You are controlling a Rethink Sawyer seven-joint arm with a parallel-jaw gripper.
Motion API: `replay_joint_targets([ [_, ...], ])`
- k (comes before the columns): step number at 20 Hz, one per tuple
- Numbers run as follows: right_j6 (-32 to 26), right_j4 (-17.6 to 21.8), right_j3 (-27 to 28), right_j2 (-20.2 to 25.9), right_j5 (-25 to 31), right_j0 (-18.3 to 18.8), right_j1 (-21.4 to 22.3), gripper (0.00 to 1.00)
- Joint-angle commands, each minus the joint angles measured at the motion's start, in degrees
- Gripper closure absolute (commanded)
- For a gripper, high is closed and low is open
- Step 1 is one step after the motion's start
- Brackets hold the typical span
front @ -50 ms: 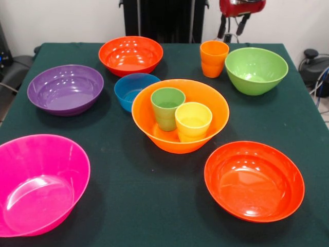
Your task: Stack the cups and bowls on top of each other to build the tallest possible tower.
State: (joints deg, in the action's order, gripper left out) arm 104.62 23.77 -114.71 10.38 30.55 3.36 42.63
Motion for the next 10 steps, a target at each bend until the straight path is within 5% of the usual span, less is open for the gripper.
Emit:
replay_joint_targets([
  [1, -1.21, -0.02, 5.72, 5.82, 0.94, 1.43, -2.89, 0.0],
  [10, -1.12, 0.7, 4.18, 6.31, -0.22, 2.77, -2.71, 0.0],
])
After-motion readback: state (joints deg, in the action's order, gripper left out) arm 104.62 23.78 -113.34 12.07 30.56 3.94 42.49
